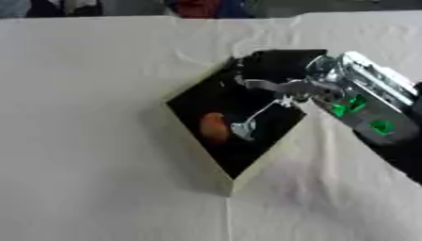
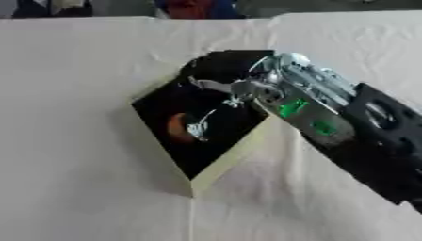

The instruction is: Pick up objects on the table and place them in the box.

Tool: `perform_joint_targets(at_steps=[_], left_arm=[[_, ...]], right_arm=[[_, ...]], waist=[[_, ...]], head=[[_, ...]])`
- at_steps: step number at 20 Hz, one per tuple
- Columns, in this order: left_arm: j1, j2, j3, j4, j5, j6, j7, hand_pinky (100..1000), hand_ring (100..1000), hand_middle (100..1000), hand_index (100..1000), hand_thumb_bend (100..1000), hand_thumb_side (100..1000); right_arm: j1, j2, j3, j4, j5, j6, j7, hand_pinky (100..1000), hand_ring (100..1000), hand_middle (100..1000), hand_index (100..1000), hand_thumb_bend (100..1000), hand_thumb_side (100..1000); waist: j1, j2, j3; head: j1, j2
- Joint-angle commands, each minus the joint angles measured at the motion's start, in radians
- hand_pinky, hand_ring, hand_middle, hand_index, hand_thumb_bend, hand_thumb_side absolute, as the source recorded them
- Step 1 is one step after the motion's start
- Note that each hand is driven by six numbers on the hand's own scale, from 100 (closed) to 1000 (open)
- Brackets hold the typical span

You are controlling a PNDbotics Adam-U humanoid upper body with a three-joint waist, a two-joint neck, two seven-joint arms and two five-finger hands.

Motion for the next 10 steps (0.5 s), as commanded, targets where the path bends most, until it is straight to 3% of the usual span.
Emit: perform_joint_targets(at_steps=[1, 4, 8, 10], left_arm=[[-0.004, 0.015, 0.005, -0.019, -0.002, 0.0, 0.0, 623, 651, 739, 774, 100, 658], [-0.003, 0.016, 0.007, -0.019, -0.003, -0.001, 0.002, 623, 651, 739, 774, 100, 658], [-0.001, 0.015, 0.01, -0.019, -0.005, -0.002, 0.007, 623, 651, 739, 774, 100, 657], [-0.001, 0.015, 0.011, -0.019, -0.005, -0.003, 0.01, 623, 651, 739, 774, 100, 657]], right_arm=[[-0.027, -0.03, -0.068, -0.068, 0.018, 0.015, -0.03, 821, 884, 764, 877, 100, 430], [-0.025, -0.037, -0.136, -0.126, 0.039, 0.025, -0.065, 820, 880, 753, 868, 100, 396], [-0.016, -0.043, -0.231, -0.182, 0.06, 0.044, -0.13, 819, 864, 723, 839, 100, 263], [-0.008, -0.042, -0.272, -0.203, 0.078, 0.053, -0.175, 818, 862, 716, 830, 100, 277]], waist=[[0.004, -0.024, -0.002], [0.007, -0.025, -0.004], [0.01, -0.025, -0.007], [0.011, -0.025, -0.009]], head=[[0.004, 0.009], [0.008, 0.009], [0.012, 0.011], [0.014, 0.011]])
